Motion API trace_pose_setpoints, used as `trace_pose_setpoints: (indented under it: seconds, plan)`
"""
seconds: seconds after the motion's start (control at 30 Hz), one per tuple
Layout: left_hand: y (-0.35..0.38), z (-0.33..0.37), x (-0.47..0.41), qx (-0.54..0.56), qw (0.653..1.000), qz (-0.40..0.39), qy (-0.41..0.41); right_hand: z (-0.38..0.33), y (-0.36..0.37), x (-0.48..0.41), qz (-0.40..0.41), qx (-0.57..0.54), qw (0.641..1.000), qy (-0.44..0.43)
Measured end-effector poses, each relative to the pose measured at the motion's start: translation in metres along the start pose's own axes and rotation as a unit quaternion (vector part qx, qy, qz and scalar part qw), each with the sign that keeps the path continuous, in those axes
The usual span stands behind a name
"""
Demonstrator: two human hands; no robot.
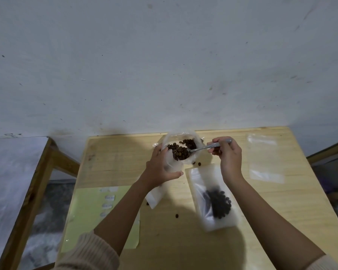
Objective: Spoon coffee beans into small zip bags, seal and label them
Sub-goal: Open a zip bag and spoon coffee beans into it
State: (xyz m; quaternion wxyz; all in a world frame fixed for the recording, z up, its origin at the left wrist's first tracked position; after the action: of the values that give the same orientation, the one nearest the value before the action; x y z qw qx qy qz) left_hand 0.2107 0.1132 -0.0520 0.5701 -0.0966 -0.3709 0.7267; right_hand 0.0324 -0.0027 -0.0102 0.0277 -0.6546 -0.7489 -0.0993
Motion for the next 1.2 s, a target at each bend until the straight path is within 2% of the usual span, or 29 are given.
trace_pose_setpoints:
  seconds: [0.1, 0.27, 0.33, 0.5, 0.7, 0.9, 1.07, 1.2]
  plan:
    - [-0.001, 0.002, 0.000, -0.016, 1.000, -0.009, 0.018, -0.002, 0.005, 0.003, -0.034, 0.023, 0.999, -0.019]
    - [-0.004, 0.000, 0.004, 0.010, 1.000, -0.004, 0.011, 0.005, -0.015, 0.002, 0.062, -0.003, 0.998, 0.003]
    - [-0.004, 0.000, 0.006, 0.015, 1.000, -0.005, 0.015, 0.010, -0.018, 0.002, 0.075, -0.008, 0.997, 0.003]
    - [-0.004, 0.006, 0.008, 0.027, 0.999, -0.007, 0.038, 0.028, 0.000, 0.010, 0.017, 0.034, 0.999, -0.018]
    - [0.006, 0.009, 0.006, 0.030, 0.998, -0.039, 0.038, 0.057, 0.020, 0.019, 0.017, 0.015, 0.996, 0.088]
    - [0.011, 0.001, 0.007, 0.027, 0.999, -0.041, 0.020, 0.070, 0.030, 0.017, 0.030, -0.053, 0.976, 0.208]
    - [0.008, 0.003, 0.002, 0.044, 0.999, -0.020, 0.018, 0.070, 0.027, 0.013, 0.041, -0.103, 0.965, 0.238]
    - [0.005, 0.001, 0.000, 0.053, 0.998, -0.008, 0.019, 0.065, 0.018, 0.008, 0.055, -0.083, 0.973, 0.206]
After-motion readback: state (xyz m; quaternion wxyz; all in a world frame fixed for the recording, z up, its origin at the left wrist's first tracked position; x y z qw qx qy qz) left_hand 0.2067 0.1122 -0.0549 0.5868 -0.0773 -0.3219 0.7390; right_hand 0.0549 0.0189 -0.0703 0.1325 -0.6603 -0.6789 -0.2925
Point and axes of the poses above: each hand's wrist, its own x-axis away from the middle knuckle, its own y-axis out of the palm, z = x × y, the point moved 6 cm from there along -x, towards the middle knuckle, and after that the axes turned 2 degrees about -y, right-handed, at the moved point
